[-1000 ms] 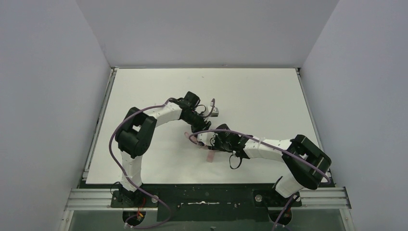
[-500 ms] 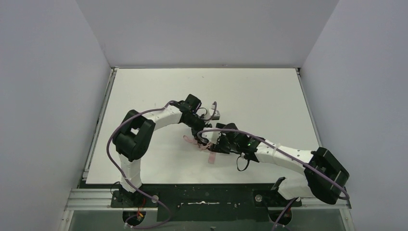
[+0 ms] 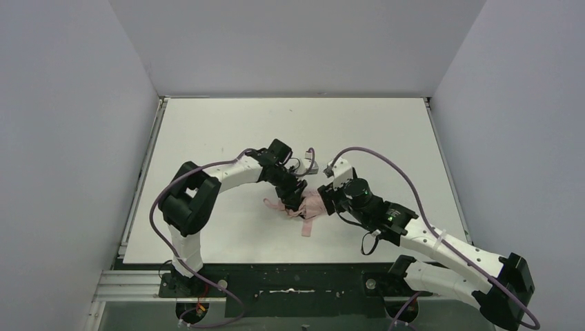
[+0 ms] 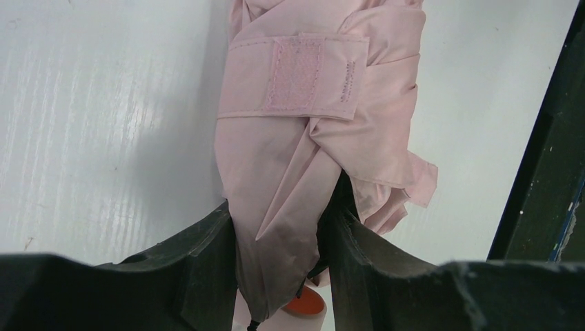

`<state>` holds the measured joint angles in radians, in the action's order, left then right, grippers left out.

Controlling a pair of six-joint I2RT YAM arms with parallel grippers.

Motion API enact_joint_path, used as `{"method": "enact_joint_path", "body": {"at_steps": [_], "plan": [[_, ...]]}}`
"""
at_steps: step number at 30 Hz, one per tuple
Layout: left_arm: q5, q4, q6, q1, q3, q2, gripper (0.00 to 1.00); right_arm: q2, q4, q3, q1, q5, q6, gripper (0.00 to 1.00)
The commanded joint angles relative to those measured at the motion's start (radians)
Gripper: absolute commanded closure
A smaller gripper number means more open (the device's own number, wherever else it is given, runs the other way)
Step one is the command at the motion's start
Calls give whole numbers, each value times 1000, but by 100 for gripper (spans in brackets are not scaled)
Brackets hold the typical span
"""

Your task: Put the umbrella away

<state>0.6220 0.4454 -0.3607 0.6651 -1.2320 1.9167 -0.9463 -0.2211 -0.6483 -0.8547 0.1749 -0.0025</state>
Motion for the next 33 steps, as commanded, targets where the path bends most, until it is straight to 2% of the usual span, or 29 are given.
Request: {"method": "enact_joint_path", "body": {"at_steps": [1,6,13,15,18,25,30,33], "plan": [[-188,-39,117,24,70,-36,100,40,-108,25,-4,166,481,38],[-301,-192,276,68,163,-100,100,105,-154,89,-2,265,815,40],[-522,-395,484,147,316,-173,100,78,-235,116,-3,233,1064,42],[-568,-403,487,183,333,-178,100,52,-193,119,-3,195,1035,42],[-587,-387,430,221,336,-168,100,20,-114,102,0,136,874,38],[-528,-246,191,214,247,-162,100,-5,-246,-37,48,193,608,29],[-548,-189,8,198,199,-162,100,50,-289,-35,114,150,540,28],[-574,-190,18,180,178,-160,100,96,-318,-14,181,90,608,30]]}}
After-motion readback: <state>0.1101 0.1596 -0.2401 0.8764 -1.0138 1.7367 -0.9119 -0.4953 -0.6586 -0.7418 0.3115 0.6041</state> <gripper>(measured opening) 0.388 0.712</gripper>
